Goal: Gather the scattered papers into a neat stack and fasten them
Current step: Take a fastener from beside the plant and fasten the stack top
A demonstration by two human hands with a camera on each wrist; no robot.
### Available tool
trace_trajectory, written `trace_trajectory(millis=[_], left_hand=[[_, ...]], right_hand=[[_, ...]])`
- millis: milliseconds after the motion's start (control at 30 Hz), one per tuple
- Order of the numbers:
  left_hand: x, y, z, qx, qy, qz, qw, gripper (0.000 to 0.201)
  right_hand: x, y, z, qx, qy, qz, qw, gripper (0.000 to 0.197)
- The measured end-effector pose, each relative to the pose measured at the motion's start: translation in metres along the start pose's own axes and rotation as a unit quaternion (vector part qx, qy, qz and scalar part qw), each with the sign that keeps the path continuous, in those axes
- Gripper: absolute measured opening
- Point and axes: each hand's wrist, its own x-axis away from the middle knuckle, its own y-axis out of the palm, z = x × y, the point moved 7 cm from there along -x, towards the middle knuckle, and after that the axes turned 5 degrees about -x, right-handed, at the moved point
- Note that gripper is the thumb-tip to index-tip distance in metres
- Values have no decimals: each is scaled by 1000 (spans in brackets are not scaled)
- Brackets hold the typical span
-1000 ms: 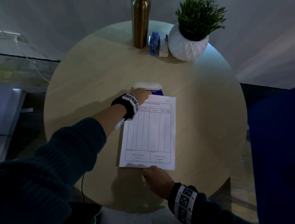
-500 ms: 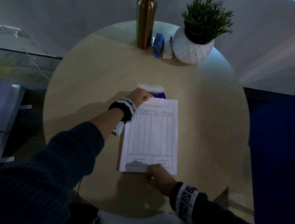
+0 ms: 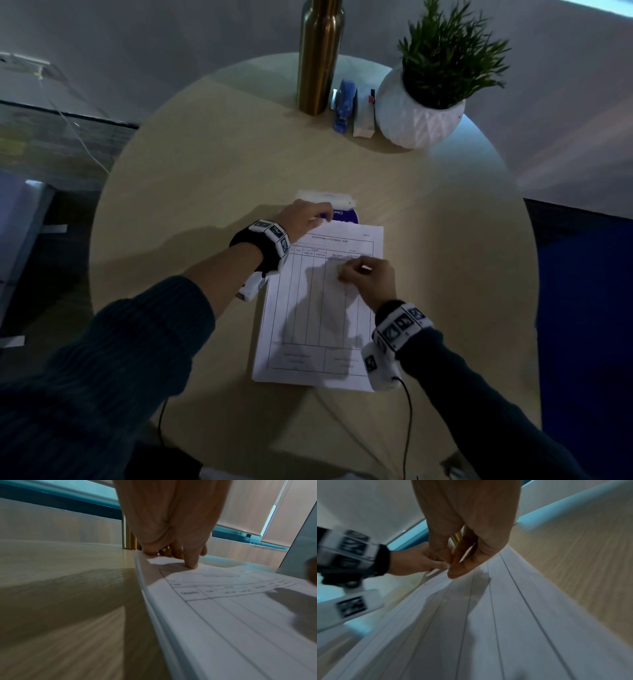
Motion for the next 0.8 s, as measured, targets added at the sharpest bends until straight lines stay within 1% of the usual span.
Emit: trace_trajectory(millis=[67,133,167,267,367,533,700,800], left_hand=[[0,1,1,-12,11,-7,1000,13],[-1,3,-1,-13,11,-21,1000,15],[-1,3,-3,-12,14,-31,999,14],[2,4,-8,3,25,-67,997,9],[2,6,-6,-7,27,-83,996,17],[0,7,-4,-18,19,-61,998,19],[0,6,1,-17,39,-54,998,17],[-1,5,0,-13,42,-49,998,16]], right_hand=[[-21,1,-4,1,-12,29,1000,12],[-38,5,-11,25,-24,36,999,4],[-45,6,-15,32,-24,36,999,9],[-59,15,-25,35,-35,19,999,13],[-61,21,-30,22,-42,-6,999,12],[-64,23,-29,1,-52,-37,998,13],[-67,22,-27,-9,-37,-12,999,16],[-69,22,-29,-2,-53,-3,999,17]])
